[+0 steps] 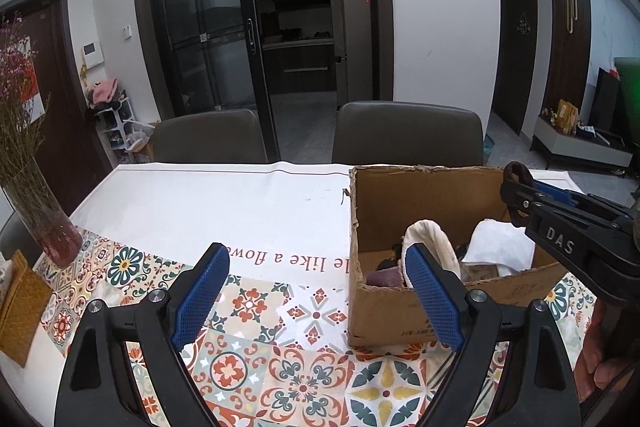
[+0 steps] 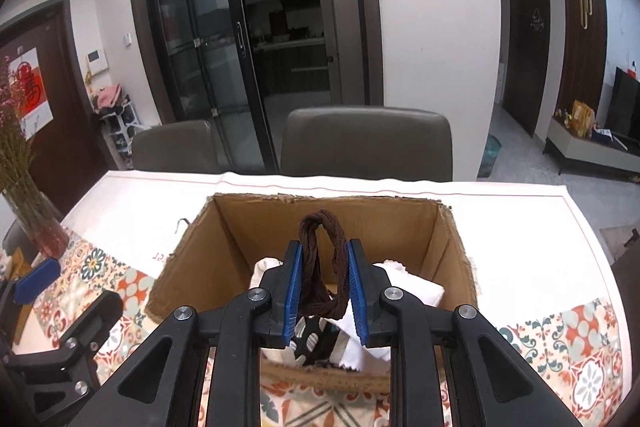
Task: Organize soft objects
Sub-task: 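Lift and carry the hair tie with the right gripper over the box, then open the right gripper to drop the hair tie into the box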
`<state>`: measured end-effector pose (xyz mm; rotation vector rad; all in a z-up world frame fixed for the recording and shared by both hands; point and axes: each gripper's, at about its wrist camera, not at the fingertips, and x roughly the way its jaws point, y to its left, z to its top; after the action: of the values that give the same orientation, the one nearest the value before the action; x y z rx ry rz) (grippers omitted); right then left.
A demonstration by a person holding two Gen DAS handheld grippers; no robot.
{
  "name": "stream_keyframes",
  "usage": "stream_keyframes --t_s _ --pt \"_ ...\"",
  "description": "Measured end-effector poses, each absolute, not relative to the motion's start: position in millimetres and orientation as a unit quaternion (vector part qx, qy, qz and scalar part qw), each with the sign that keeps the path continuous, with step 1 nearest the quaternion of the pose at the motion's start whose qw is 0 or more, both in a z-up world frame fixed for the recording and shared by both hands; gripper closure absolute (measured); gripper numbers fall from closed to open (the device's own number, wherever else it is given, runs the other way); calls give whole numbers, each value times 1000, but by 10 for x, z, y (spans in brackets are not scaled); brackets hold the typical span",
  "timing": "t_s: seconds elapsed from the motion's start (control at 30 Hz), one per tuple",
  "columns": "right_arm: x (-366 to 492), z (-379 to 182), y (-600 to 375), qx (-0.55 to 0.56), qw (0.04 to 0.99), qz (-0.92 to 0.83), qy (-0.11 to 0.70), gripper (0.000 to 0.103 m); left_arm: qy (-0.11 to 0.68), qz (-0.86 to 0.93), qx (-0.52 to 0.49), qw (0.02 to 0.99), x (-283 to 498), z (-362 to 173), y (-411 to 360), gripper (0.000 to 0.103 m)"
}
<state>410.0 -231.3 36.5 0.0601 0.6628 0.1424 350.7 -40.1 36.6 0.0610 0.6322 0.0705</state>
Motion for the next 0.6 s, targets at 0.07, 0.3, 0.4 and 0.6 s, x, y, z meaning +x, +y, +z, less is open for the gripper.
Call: stream_keyframes --t_s 0.07,0.3,0.4,0.6 --pt "4159 328 -2315 30 940 73 333 80 312 37 33 949 3527 352 -409 13" --pt "4349 144 -2284 40 923 89 372 75 323 45 42 944 3561 281 -419 13" --pt "4375 85 -2274 41 920 88 381 56 325 48 45 943 3561 268 -416 13" --pt "4292 119 -2239 19 924 68 376 45 325 55 46 943 3525 256 -384 13"
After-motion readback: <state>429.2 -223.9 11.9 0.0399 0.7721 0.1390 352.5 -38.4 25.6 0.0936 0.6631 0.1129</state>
